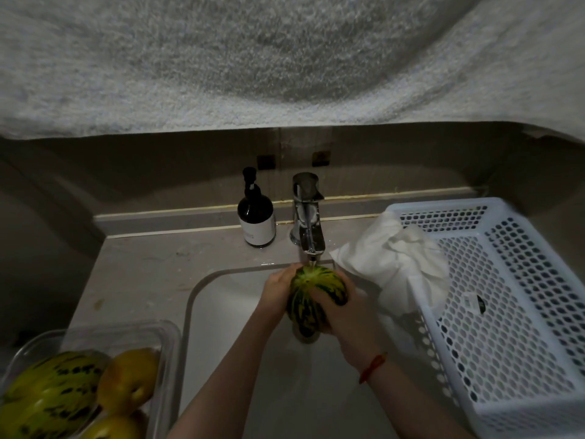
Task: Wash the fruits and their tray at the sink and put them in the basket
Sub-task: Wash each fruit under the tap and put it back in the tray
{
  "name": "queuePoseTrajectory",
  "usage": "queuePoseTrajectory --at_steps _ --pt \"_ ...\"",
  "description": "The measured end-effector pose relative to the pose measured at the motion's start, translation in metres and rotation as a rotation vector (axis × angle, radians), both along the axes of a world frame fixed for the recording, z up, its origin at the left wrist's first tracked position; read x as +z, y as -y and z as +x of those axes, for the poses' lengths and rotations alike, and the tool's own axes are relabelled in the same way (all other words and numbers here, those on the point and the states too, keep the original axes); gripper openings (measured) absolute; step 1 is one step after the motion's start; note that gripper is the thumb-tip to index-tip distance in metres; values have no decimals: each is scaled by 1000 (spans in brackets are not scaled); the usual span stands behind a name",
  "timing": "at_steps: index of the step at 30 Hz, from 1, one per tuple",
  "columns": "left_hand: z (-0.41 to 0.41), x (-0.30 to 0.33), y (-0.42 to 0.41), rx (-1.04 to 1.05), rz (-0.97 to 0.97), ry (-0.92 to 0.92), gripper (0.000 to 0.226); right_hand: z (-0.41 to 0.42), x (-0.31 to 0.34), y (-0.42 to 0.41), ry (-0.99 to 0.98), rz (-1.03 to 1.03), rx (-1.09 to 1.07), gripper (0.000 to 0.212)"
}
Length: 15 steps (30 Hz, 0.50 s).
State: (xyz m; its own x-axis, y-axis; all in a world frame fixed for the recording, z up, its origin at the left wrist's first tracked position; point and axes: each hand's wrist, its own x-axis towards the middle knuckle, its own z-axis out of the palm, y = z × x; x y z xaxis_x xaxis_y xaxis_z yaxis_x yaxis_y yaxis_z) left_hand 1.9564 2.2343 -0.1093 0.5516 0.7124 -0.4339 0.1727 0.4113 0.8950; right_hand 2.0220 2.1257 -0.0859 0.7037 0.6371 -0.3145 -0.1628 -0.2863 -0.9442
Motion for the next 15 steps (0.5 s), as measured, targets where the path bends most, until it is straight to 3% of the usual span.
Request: queuePoseTrajectory --at_steps 2,4,6,10,12,15 --pt "-5 0 1 20 -96 14 20 -3 4 -6 -296 -12 -25 11" --pt "-7 -1 2 -5 -112 -1 27 -2 8 -9 -718 68 -20 25" --pt "-9 -3 1 -19 -61 3 32 -1 7 -10 -960 181 -45 30" --pt "-13 6 -4 -93 -46 110 20 -4 -8 -11 -1013 248 -83 27" --pt "-14 8 -6 -143 -96 66 33 -2 -17 -6 -905 176 -39 20" --pt "-10 10 -8 -152 -191 -54 40 7 -13 -6 -595 -128 46 43"
